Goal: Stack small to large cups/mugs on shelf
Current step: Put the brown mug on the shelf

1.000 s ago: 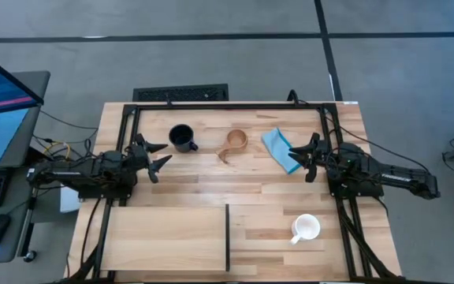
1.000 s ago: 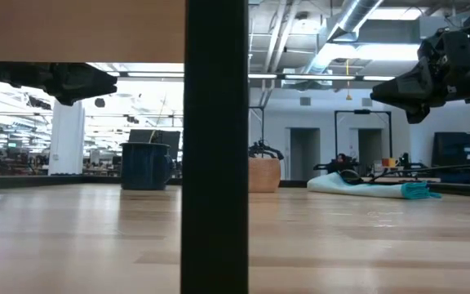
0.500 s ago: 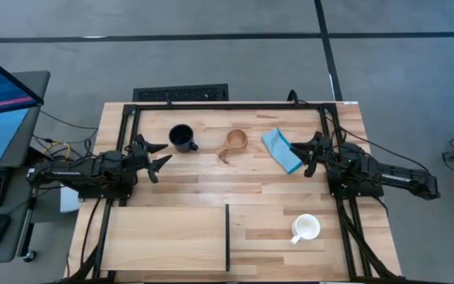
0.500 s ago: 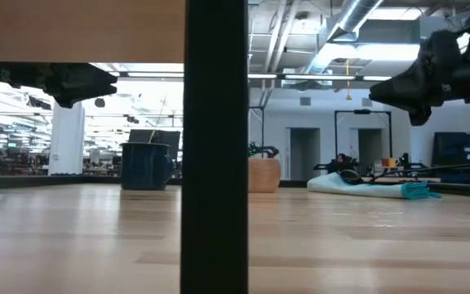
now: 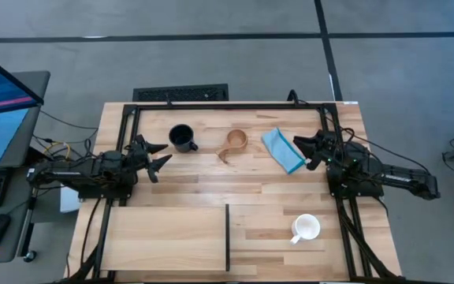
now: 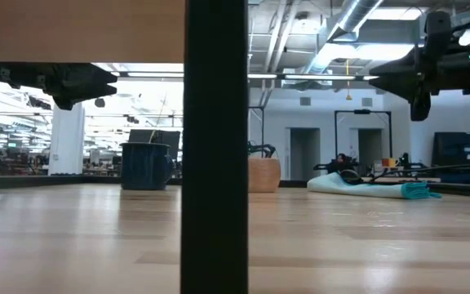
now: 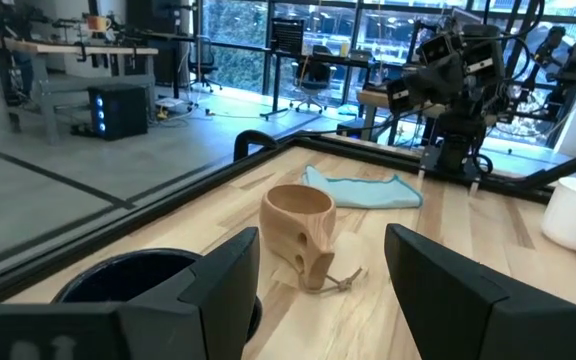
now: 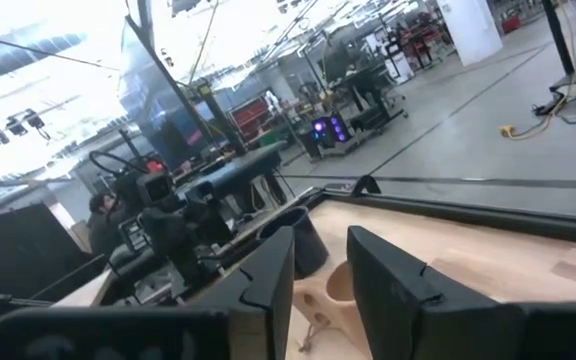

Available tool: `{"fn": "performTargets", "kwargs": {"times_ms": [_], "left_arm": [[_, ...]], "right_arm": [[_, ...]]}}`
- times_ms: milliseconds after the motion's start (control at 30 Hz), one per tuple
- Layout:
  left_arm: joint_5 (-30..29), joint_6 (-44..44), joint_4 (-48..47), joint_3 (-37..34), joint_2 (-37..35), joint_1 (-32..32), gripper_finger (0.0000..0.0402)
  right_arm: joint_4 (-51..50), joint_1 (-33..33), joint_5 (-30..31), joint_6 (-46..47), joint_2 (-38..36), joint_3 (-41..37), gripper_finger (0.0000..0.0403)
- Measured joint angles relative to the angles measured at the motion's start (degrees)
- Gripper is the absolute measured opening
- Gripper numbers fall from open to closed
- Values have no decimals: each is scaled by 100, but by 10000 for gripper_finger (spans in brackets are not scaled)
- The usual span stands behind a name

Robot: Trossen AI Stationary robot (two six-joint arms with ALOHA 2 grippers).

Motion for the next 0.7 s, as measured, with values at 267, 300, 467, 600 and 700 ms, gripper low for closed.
{"fn": "performTargets", "kwargs": {"times_ms": [267, 300, 467, 600, 700], "left_arm": [[0, 4, 0, 0, 0, 0, 209], [0, 4, 0, 2, 0, 0, 209], [0, 4, 0, 2, 0, 0, 209], [1, 7, 0, 2, 0, 0, 209], [1, 7, 0, 2, 0, 0, 209]], "right_arm": [[6, 0, -9, -24, 1, 7, 196], [8, 0, -9, -24, -1, 7, 205], [33, 2, 43, -24, 1, 7, 232], [536, -92, 511, 54, 1, 11, 234], [870, -155, 461, -86, 1, 73, 231]]}}
